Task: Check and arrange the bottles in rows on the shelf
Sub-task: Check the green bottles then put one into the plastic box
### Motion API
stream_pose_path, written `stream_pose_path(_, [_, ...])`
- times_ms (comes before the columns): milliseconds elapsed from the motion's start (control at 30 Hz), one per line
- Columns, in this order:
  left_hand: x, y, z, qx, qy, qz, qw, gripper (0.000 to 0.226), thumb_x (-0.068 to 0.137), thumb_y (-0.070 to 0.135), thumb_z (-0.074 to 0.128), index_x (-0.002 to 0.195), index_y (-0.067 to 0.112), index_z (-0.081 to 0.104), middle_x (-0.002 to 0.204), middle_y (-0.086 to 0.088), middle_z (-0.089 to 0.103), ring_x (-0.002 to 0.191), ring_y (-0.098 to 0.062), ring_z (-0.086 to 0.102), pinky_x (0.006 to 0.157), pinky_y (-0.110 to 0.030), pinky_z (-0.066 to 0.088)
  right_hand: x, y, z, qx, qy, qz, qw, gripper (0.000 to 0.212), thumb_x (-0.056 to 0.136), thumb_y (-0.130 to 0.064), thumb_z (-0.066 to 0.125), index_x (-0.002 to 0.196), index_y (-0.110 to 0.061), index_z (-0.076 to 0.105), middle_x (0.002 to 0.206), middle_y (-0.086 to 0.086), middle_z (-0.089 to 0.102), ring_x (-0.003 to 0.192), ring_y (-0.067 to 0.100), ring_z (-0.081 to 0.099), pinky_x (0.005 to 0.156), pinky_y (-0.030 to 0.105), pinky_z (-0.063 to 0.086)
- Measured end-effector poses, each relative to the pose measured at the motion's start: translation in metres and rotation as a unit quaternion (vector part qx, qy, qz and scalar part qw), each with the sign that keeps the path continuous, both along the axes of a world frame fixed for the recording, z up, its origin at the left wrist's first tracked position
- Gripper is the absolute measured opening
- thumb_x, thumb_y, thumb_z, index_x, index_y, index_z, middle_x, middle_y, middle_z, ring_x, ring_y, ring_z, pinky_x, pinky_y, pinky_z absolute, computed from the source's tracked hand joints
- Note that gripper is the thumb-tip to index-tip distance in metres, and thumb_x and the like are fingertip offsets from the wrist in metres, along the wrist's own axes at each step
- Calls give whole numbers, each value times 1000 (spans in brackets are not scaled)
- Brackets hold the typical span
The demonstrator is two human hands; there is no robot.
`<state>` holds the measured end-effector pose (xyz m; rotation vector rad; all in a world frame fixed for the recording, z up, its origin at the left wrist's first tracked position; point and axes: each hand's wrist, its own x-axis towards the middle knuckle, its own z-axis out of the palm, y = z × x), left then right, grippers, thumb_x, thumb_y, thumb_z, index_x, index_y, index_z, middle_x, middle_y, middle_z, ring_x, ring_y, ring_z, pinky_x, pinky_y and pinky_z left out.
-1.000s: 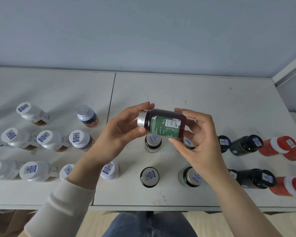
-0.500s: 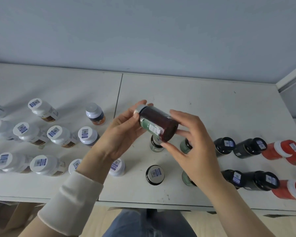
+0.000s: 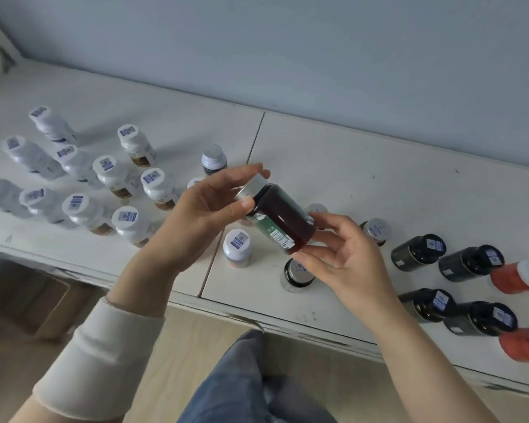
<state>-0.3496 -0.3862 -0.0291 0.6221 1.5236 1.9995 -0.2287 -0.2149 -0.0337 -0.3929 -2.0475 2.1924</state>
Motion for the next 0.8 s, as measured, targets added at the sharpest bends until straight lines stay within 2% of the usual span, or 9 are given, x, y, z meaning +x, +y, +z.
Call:
stream_pose_path(133, [41,-42,4,-33,22,89,995,44,68,36,77,107,22,66,119,4,66,117,-16,58,92,-25,48,10,-16,-3,86,-51,122,987,44,70,-12,78,101,-34,56,99,-12,69,90,5,68,80,22,53])
stream_pose_path(200, [65,-64,4,-73,34,137,987,37,69,29,78,105,25,65,116,7,67,114,-12,60,88,-22,49,15,-30,-3,182,-70,169,966,46,71,-16,77,105,-35,53,105,-13,63,91,2,64,79,16,53])
stream_pose_path(267, [88,-87,5,-143,41,184,972,35,73,18,74,106,23,62,115,10,66,109,-6,61,84,-17,50,17,-50,-2,294,-58,190,935,49,73,-19,77,115,-25,53,112,-7,58,95,2,58,83,16,51])
stream_pose_path(333, [109,-111,4,-230,64,234,942,38,76,11,71,109,25,60,113,12,64,104,0,62,82,-12,48,18,-74,-1,412,-31,235,880,53,76,-26,74,123,-20,50,122,-3,51,108,10,53,90,27,47])
stream_pose_path(433, [133,-155,-6,-340,99,296,887,41,75,10,74,109,30,60,108,12,63,96,-1,62,80,-7,46,14,-118,1,550,-12,338,763,59,81,-36,67,132,-24,40,133,-4,40,121,16,44,89,27,37])
stream_pose_path(533, [152,-205,-19,-432,127,323,833,42,72,14,77,107,31,60,104,13,56,94,-6,59,85,-15,46,9,-172,-1,613,0,418,670,65,83,-40,64,137,-22,33,135,2,37,123,22,42,96,31,37])
stream_pose_path(600, [161,-243,-26,-474,134,339,801,42,70,17,78,107,27,61,102,10,54,92,-9,55,84,-21,43,5,-214,-3,627,2,459,630,65,82,-40,64,136,-19,34,134,4,38,124,25,42,98,35,38])
stream_pose_path(667, [170,-284,-33,-496,122,367,778,42,68,18,80,105,25,61,101,10,53,89,-9,53,81,-20,40,0,-261,-6,637,14,492,593,63,82,-40,65,133,-17,37,133,6,40,123,27,42,98,38,39])
stream_pose_path(800, [187,-369,-43,-516,84,398,754,40,67,21,80,101,22,59,100,8,52,90,-14,54,80,-24,46,-12,-364,-15,645,51,536,542,63,82,-41,64,133,-15,37,132,8,43,123,28,43,100,39,40])
